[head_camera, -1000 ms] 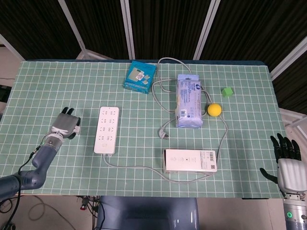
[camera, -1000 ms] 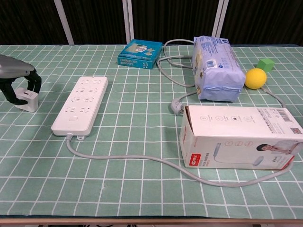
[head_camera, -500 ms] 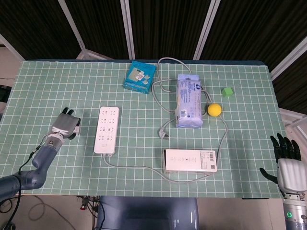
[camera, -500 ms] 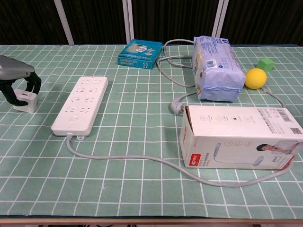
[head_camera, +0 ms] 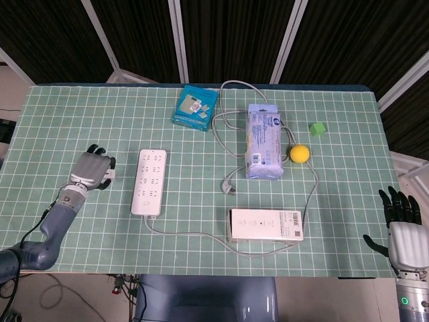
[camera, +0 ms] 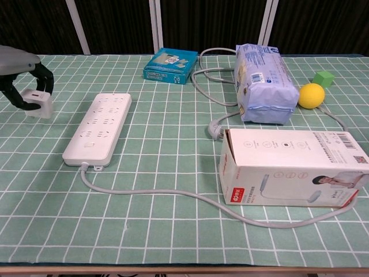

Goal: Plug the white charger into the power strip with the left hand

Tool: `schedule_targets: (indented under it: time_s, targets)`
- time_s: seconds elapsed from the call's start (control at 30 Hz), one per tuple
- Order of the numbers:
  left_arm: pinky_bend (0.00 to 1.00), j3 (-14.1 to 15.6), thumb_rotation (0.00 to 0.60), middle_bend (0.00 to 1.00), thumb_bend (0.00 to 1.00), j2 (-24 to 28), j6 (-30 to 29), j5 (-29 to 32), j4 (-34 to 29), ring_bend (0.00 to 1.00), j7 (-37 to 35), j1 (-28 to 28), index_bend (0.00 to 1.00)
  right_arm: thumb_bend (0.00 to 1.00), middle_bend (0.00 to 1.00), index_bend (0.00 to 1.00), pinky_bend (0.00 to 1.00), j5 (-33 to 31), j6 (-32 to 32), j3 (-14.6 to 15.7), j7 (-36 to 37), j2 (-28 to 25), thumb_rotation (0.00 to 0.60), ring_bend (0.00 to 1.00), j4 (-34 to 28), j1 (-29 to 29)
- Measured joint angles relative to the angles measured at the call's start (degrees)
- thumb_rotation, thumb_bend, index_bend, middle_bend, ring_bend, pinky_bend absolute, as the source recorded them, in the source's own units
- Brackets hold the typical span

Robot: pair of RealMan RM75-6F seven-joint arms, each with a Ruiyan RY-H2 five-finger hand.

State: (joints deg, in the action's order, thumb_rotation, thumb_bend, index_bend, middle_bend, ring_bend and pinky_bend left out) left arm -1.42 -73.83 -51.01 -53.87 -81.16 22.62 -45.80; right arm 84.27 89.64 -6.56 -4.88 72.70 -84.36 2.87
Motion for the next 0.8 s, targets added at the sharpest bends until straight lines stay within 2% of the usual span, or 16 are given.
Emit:
schedule_targets:
  time_s: [0.17, 0.27, 0.5, 0.63, 0.8]
  targets:
    - [0.17, -1.3, 0.600, 0.58, 0.44, 2.4, -4.1, -6.9, -3.3, 0.18, -10.9, 2.8, 0.58, 0.13, 0.00, 0.00, 0.00, 0.1, 0.0, 0.1, -0.2, 0.1, 0.600, 0.00, 0.0, 0.0]
    - [0.17, -1.6, 0.600, 0.58, 0.44, 3.6, -7.2, -12.4, -4.4, 0.18, -20.1, 5.0, 0.58, 0.13, 0.00, 0.00, 0.00, 0.1, 0.1, 0.1, -0.5, 0.2, 0.600, 0.00, 0.0, 0.0]
    - [0.17, -1.1, 0.600, 0.58, 0.43, 4.9, -14.1, -25.3, -3.4, 0.18, -41.3, 9.9, 0.58, 0.13, 0.00, 0.00, 0.00, 0.2, 0.2, 0.1, -0.7, 0.2, 0.600, 0.00, -0.1, 0.0]
    - [0.17, -0.5, 0.600, 0.57, 0.43, 4.5, -15.1, -29.6, -1.2, 0.18, -47.2, 11.1, 0.58, 0.13, 0.00, 0.00, 0.00, 0.1, 0.2, 0.0, -0.6, 0.2, 0.600, 0.00, 0.0, 0.0]
    - [0.16, -0.5, 0.600, 0.57, 0.43, 4.5, -12.2, -29.6, -2.3, 0.18, -46.2, 10.3, 0.58, 0.13, 0.00, 0.00, 0.00, 0.3, -0.2, 0.3, -0.6, -0.2, 0.600, 0.00, 0.1, 0.0]
